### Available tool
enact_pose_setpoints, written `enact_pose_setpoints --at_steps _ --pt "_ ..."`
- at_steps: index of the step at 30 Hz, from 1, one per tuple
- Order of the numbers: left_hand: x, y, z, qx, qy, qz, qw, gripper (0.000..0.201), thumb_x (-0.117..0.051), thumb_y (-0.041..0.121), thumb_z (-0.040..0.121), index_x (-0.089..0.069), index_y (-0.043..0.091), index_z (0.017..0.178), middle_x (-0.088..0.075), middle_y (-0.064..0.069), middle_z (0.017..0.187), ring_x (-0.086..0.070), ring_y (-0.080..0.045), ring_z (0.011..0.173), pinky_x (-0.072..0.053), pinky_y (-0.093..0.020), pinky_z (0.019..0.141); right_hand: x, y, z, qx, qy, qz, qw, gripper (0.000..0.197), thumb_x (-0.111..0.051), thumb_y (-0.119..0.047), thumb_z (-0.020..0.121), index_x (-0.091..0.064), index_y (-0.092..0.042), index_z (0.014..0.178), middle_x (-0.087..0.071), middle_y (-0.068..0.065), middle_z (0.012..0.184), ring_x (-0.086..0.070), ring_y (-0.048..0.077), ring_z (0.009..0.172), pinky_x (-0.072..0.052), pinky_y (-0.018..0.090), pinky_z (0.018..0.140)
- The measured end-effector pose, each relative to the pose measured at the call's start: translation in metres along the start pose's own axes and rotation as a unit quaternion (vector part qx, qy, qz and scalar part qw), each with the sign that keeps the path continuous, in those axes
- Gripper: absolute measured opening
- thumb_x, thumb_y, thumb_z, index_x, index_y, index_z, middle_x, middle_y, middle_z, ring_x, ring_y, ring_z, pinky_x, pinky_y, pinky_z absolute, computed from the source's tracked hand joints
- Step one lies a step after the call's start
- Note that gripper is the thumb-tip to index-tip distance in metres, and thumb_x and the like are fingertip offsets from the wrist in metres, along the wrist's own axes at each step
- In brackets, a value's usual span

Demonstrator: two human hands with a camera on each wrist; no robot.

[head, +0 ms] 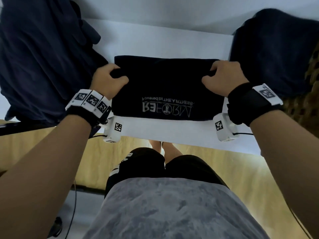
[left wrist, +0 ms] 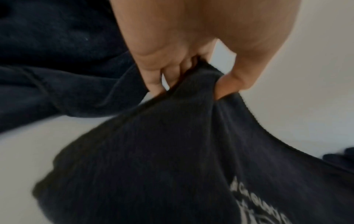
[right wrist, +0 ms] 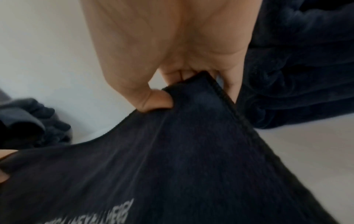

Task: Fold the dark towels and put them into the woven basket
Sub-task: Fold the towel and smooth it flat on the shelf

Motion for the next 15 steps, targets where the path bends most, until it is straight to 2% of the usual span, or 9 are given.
enact_pose_setpoints --at_steps 1,3,6,8,10,12,13,15 --pt "0.003 0.004 0.001 -0.004 0.029 -0.037 0.999 0.022 -0.065 0.029 0.069 -0.064 0.023 0.089 -0.063 0.009 0.077 -0.057 0.002 0.065 -0.05 -0.016 0.066 0.005 0.001 0.003 -0.004 0.027 0.014 1.0 0.024 -0.059 -0.034 0.081 -0.058 -0.012 0.091 -0.058 0.005 0.09 -0.049 0.018 0.083 -0.036 0.022 0.075" --pt "0.005 0.008 0.007 0.001 0.073 -0.066 0.995 0.028 -0.068 0.026 0.072 -0.064 0.018 0.099 -0.065 0.004 0.087 -0.062 -0.005 0.078 -0.053 -0.022 0.078 0.013 0.003 0.009 -0.012 0.064 0.033 0.997 0.028 -0.061 -0.031 0.082 -0.058 -0.011 0.101 -0.059 0.008 0.098 -0.052 0.021 0.09 -0.035 0.021 0.078" --pt "-0.002 0.005 0.015 0.035 0.075 0.015 0.996 0.048 -0.073 0.024 0.081 -0.057 0.012 0.124 -0.065 -0.002 0.114 -0.063 -0.017 0.105 -0.048 -0.026 0.093 0.009 0.002 0.014 -0.033 0.031 0.01 0.999 0.05 -0.065 -0.022 0.084 -0.048 -0.005 0.128 -0.048 0.019 0.128 -0.049 0.033 0.116 -0.037 0.029 0.093" --pt "-0.01 0.004 0.014 0.035 0.065 0.093 0.993 0.057 -0.075 0.026 0.081 -0.051 0.01 0.13 -0.06 -0.009 0.126 -0.058 -0.022 0.114 -0.044 -0.027 0.098 0.005 0.0 0.012 -0.039 0.022 -0.03 0.999 0.063 -0.068 -0.019 0.083 -0.039 -0.006 0.137 -0.038 0.021 0.137 -0.042 0.037 0.123 -0.036 0.035 0.101" --pt "-0.016 0.002 0.007 0.04 0.073 0.145 0.986 0.063 -0.076 0.027 0.081 -0.047 0.005 0.132 -0.052 -0.016 0.131 -0.052 -0.028 0.119 -0.038 -0.03 0.101 0.002 -0.005 0.005 -0.022 0.062 -0.055 0.996 0.061 -0.068 -0.015 0.08 -0.041 -0.008 0.135 -0.038 0.02 0.135 -0.042 0.037 0.121 -0.038 0.037 0.098" --pt "-0.02 -0.003 0.0 0.079 0.077 0.165 0.98 0.063 -0.075 0.03 0.082 -0.047 0.002 0.131 -0.049 -0.019 0.131 -0.048 -0.031 0.122 -0.036 -0.033 0.102 -0.006 -0.01 -0.003 0.002 0.073 -0.058 0.996 0.055 -0.069 -0.016 0.081 -0.045 -0.012 0.13 -0.041 0.017 0.13 -0.046 0.035 0.115 -0.042 0.037 0.091" --pt "-0.022 -0.006 -0.003 0.103 0.073 0.17 0.977 0.063 -0.074 0.032 0.082 -0.049 0.001 0.13 -0.05 -0.02 0.131 -0.049 -0.032 0.121 -0.038 -0.035 0.102 -0.013 -0.01 -0.008 0.005 0.047 -0.045 0.998 0.056 -0.07 -0.017 0.082 -0.044 -0.014 0.131 -0.043 0.016 0.129 -0.049 0.034 0.113 -0.044 0.036 0.088" --pt "-0.026 -0.014 -0.009 0.143 0.064 0.161 0.974 0.062 -0.075 0.038 0.08 -0.054 0.0 0.125 -0.055 -0.019 0.127 -0.054 -0.032 0.118 -0.045 -0.038 0.1 -0.033 -0.008 -0.018 -0.01 -0.031 -0.022 0.999 0.071 -0.073 -0.019 0.082 -0.033 -0.02 0.141 -0.044 0.017 0.13 -0.053 0.035 0.112 -0.049 0.039 0.086"
Point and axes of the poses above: each hand's wrist, its own z-axis towards the middle knuckle, its own x-axis out of the back of the hand, y = z × x, the point moved 3 cm from there along z, towards the middle knuckle
